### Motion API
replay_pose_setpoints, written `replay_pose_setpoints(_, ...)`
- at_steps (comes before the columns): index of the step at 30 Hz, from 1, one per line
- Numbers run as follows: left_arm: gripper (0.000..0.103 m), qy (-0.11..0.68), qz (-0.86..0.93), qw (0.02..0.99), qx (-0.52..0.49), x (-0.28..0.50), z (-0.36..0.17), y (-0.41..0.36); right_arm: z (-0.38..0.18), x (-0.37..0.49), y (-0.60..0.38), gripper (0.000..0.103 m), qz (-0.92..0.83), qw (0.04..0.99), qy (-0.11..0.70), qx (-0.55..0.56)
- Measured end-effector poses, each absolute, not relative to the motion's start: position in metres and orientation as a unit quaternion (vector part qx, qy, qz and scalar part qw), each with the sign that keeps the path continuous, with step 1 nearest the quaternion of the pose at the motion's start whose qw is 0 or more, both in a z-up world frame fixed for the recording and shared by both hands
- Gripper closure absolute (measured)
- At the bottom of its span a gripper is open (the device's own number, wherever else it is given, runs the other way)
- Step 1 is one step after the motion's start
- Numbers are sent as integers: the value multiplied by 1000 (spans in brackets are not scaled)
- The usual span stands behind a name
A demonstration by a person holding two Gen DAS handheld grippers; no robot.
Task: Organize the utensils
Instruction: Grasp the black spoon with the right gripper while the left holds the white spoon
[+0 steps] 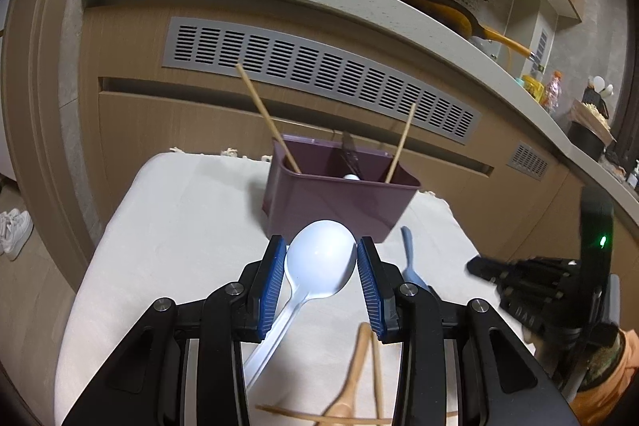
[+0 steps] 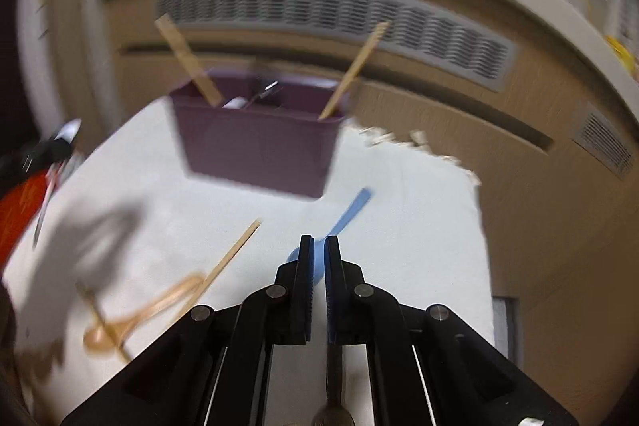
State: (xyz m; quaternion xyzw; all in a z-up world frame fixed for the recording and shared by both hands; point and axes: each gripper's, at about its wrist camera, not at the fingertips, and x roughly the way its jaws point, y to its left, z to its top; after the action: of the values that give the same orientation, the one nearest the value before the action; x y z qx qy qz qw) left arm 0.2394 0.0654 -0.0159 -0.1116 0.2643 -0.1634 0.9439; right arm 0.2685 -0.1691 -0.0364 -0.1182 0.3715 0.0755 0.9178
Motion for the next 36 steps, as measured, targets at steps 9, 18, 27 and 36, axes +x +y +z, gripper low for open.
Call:
replay_pose_setpoints(9, 65, 269, -160, 945, -97, 230, -14, 54, -88, 299, -168, 57, 32, 910, 403, -91)
replay_pose_setpoints(18, 65, 287, -158, 939, -108, 242, -31, 64, -108, 330, -164, 63, 4, 898, 438, -47)
replay_pose_setpoints(27, 49, 345, -254, 903, -31, 247, -56, 26, -80, 297, -175, 98, 58, 901, 425, -62)
replay_pose_setpoints(36, 49, 427, -296, 849, 96, 275, -93, -32, -57, 258, -186, 98, 106, 910, 393, -78)
